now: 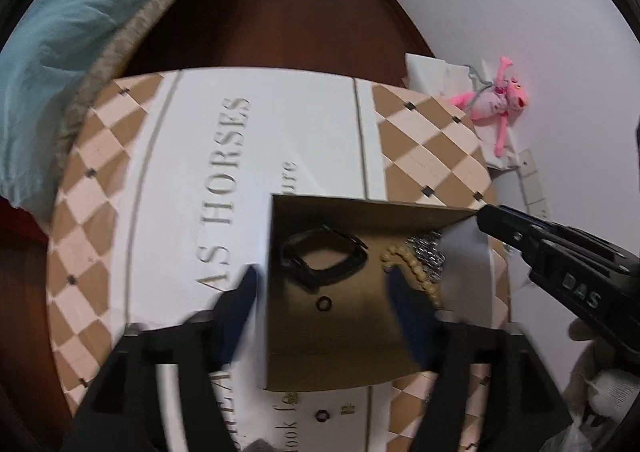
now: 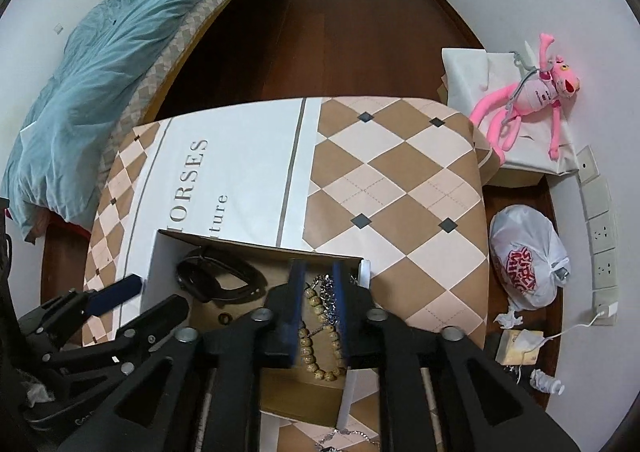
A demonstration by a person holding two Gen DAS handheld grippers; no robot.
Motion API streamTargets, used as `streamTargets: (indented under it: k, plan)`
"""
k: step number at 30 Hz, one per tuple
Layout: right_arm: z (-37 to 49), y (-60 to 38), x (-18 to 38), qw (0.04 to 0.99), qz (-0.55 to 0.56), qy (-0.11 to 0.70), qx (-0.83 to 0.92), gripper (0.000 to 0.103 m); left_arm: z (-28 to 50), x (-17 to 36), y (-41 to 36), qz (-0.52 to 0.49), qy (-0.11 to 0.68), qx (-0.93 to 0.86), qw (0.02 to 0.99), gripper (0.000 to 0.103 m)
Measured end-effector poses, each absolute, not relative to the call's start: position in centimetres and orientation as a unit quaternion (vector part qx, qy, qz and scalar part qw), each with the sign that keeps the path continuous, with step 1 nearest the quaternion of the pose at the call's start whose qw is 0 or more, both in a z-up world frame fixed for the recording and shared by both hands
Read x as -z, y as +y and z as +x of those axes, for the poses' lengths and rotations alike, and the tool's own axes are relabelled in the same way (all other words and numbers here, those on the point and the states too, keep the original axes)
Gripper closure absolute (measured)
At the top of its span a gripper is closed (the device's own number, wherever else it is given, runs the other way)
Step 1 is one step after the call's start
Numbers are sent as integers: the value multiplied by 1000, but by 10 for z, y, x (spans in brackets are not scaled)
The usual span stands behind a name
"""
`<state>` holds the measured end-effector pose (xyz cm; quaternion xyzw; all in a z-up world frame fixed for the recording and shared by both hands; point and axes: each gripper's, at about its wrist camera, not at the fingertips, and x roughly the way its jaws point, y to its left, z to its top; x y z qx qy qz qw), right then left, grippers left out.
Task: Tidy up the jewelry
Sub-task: 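Lower the ring with the left gripper into the box while the right drops the chain there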
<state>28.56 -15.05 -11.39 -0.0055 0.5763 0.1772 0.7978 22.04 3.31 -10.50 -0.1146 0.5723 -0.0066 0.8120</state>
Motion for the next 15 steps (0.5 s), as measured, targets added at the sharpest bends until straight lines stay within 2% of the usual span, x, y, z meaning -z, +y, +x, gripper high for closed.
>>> streamTargets:
  k: [1, 2, 4, 6, 8, 10, 15]
  plan:
    - [284, -151, 112, 800, -7, 574, -175, 70, 219, 102, 33, -113, 567, 5, 816, 14]
    - [282, -152, 109, 804, -10, 570, -171, 65, 218, 99, 34, -112, 564, 1, 818, 14]
    - [277, -154, 105, 809, -18, 564, -165, 61, 216, 94, 35, -103, 559, -11, 823, 14]
    - [269, -156, 102, 815, -33, 558, -151, 49, 212, 88, 37, -87, 548, -27, 832, 12]
    - [260, -157, 101, 820, -50, 552, -141, 26, 206, 83, 38, -64, 532, -43, 843, 9]
    - [248, -158, 106, 820, -67, 552, -132, 15, 199, 82, 40, -48, 524, -58, 849, 8]
    - [225, -159, 120, 813, -71, 564, -131, 8, 187, 90, 43, -29, 525, -75, 847, 8]
